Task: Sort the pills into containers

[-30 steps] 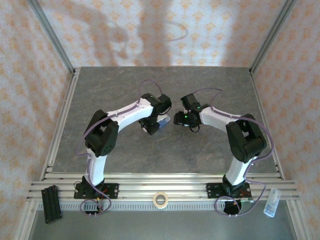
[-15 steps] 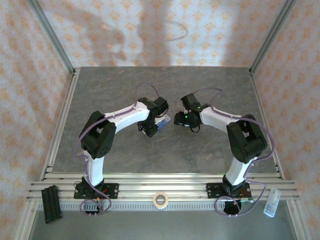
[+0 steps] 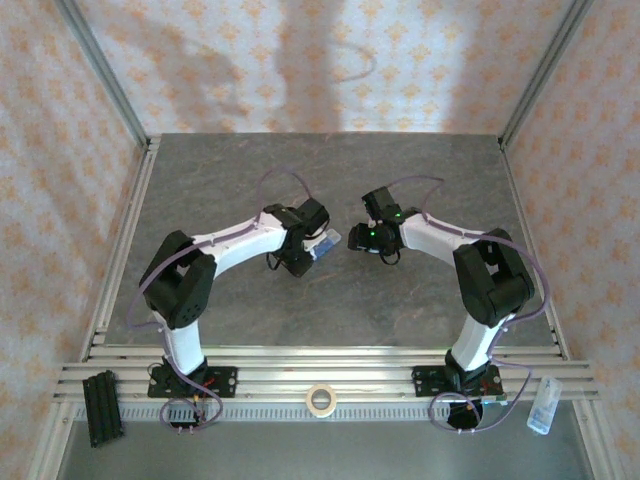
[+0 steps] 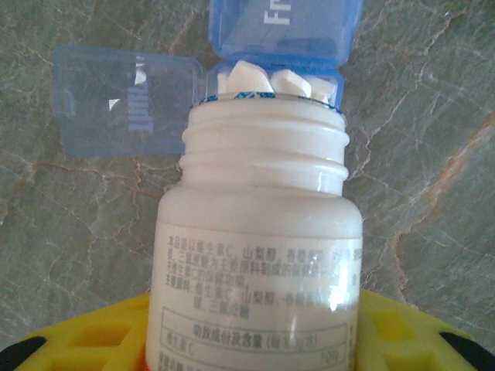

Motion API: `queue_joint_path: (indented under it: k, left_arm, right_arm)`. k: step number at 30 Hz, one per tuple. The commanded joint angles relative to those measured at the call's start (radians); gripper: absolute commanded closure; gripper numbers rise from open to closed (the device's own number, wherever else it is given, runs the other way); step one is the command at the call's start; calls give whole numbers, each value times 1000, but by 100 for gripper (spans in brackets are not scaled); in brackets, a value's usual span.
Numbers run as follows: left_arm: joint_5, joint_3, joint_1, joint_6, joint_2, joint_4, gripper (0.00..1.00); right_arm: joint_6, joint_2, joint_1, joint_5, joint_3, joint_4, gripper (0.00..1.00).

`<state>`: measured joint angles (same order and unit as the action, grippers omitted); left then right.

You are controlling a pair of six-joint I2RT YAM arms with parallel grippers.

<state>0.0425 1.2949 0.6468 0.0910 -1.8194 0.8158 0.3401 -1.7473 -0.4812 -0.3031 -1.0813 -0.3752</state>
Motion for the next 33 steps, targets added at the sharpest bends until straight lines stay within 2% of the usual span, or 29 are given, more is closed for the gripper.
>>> queue_joint_path:
  k: [1,9,16,26,28,31,33]
  left_arm:
    - [2,-43,-7,-23,58,-79,100]
    - [33,-178,-9,-39,138,-249,100]
    - [78,-348,-19,-48,258,-501,100]
    - [129,-636,-44,-46,460,-1038,100]
    - [140,-701,-45,-37,496,-1194,100]
    - [145,-762,-45,-39,530,-1390,100]
    - [154,-765,-45,-40,542,-1462,100]
  right_arm:
    - [1,38,6,28,-25,-23,42]
    - [1,52,5,33,-25,-29,42]
    - [6,62,5,33,-26,-33,42]
    - [5,81,6,51,-45,-53,42]
    - [3,86,5,58,-53,-64,42]
    - [1,96,6,69,-71,-86,42]
    - [-2,105,6,87,-90,-108,42]
